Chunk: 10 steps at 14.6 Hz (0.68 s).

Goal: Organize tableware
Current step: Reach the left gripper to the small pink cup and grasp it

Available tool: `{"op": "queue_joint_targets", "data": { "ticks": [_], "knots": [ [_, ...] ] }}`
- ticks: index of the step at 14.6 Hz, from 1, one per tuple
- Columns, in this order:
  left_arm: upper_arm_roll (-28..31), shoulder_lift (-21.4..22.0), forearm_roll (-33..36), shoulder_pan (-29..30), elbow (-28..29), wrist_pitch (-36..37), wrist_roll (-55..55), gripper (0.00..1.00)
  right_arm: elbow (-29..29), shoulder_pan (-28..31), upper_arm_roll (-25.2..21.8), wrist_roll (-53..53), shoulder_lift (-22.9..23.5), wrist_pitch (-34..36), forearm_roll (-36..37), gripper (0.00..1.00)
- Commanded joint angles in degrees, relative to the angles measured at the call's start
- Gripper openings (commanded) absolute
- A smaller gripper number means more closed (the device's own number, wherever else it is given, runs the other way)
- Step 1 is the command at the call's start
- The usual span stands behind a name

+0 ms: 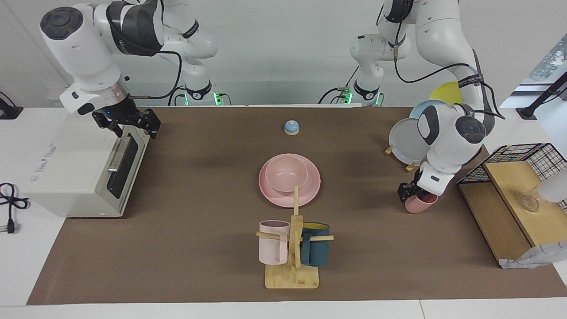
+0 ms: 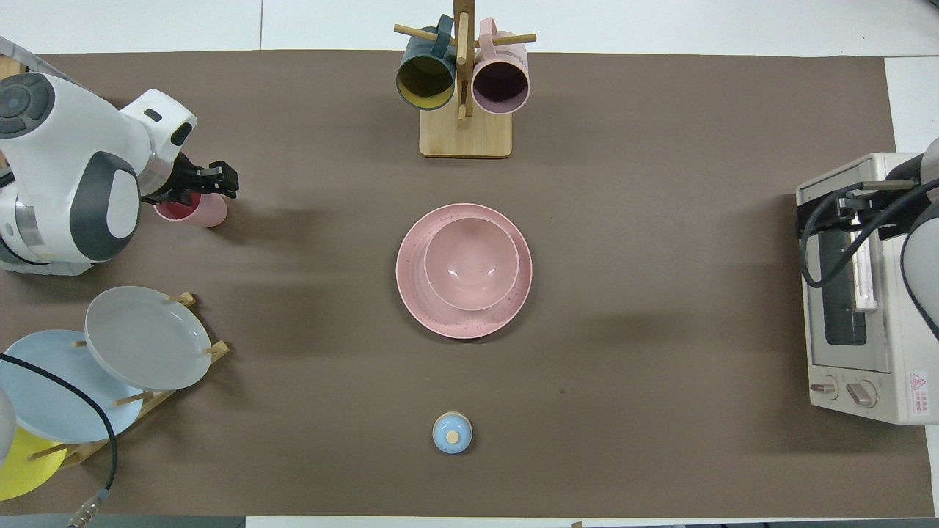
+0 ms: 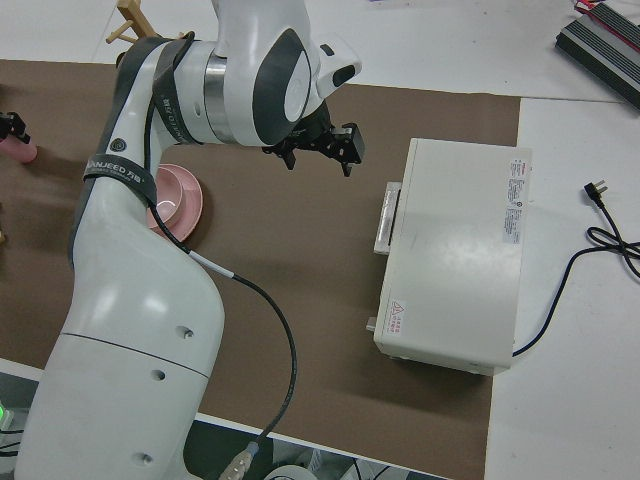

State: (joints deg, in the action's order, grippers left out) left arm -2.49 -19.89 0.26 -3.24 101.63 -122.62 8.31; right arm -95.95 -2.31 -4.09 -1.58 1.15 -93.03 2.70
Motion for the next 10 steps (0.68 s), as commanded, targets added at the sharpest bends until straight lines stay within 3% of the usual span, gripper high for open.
{"op": "queue_joint_targets", "data": {
  "ticks": [1, 3, 6, 8, 10],
  "knots": [
    [-0.24, 0.73, 2.45, 0.51, 0.41, 0.09, -1.63, 0.00, -0.38, 0.72, 0.31, 1.40, -0.62, -0.22, -1.21, 1.00],
    [-0.24, 0.91, 2.72, 0.43, -2.91, 4.02, -1.72, 0.00, -0.29, 0.73, 0.31, 1.41, -0.80, -0.04, -1.30, 1.00],
    [-0.85, 0.64, 1.50, -0.71, -14.67, 18.50, -0.33, 0.00, 0.58, 0.99, 0.31, 1.32, -1.06, -0.39, -1.30, 1.00],
    [-0.77, 0.47, -1.40, -5.26, -21.36, 28.26, 6.33, 0.00, 1.20, 0.90, 0.31, 1.40, -1.67, -0.13, -1.30, 1.00],
    [-0.94, 0.38, -2.02, -12.10, -25.33, 31.55, 17.99, 0.00, 1.20, 0.90, 0.31, 1.49, -1.94, 0.04, -1.38, 1.00]
  ]
}}
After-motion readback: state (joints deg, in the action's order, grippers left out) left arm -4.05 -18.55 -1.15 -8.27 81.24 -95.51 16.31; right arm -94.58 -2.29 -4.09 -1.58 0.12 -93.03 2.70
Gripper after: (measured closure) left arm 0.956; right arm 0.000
